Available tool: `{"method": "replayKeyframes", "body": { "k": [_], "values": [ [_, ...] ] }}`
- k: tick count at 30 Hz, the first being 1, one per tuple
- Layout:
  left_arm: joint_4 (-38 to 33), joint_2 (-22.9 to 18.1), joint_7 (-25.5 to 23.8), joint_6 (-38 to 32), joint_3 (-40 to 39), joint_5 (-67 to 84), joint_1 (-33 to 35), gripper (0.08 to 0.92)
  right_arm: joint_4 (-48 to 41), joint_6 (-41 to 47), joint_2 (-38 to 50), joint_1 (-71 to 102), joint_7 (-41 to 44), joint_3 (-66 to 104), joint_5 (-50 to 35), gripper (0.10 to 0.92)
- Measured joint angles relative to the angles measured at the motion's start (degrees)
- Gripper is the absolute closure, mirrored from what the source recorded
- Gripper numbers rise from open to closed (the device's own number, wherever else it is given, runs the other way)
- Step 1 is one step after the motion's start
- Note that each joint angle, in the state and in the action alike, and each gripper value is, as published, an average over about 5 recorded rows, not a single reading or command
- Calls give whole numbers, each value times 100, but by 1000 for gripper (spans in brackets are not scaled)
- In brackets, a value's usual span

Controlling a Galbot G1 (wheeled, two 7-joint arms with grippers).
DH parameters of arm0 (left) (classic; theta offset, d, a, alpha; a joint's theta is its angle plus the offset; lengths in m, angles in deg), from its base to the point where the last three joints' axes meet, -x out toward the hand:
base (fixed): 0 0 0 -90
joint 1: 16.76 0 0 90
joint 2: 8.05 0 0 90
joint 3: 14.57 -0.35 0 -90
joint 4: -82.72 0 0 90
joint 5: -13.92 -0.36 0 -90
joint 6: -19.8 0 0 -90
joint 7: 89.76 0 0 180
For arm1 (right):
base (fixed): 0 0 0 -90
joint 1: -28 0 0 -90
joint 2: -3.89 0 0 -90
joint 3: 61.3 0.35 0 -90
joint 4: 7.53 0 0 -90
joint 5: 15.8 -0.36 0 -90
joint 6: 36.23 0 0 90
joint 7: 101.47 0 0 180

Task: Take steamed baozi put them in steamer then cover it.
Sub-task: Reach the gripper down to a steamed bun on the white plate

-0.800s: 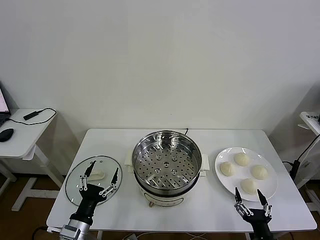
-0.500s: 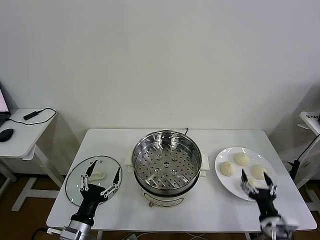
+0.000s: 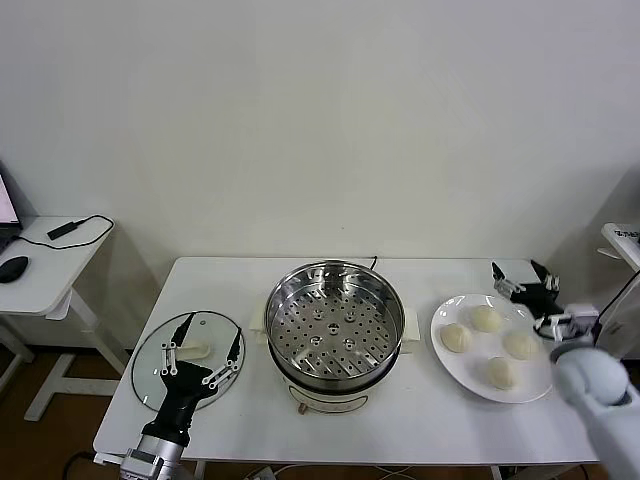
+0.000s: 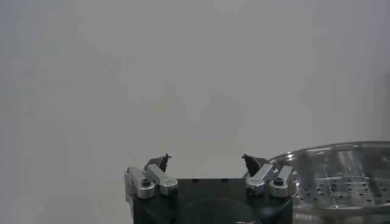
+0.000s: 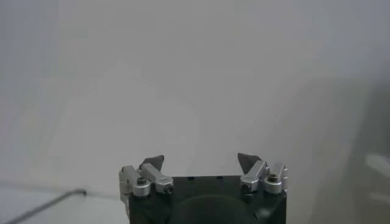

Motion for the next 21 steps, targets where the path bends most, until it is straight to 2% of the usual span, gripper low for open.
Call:
{"method": "replayKeyframes", "body": {
  "k": [6, 12, 16, 21],
  "values": [
    [2, -29, 16, 2, -23, -10, 0, 177, -992, -136, 290, -1640, 2188, -1443, 997, 203],
    [-39, -71, 36, 2, 19, -12, 45, 177, -2035, -546, 38, -3246, 3960, -2769, 2417, 203],
    [-44, -108, 40, -20, 36, -14, 92, 177, -2705, -843, -304, -4100, 4812, -3441, 3296, 203],
    [-5, -144, 50, -72, 69, -16, 149, 177, -3449, -1098, -796, -4809, 5459, -4040, 4138, 203]
  ]
}}
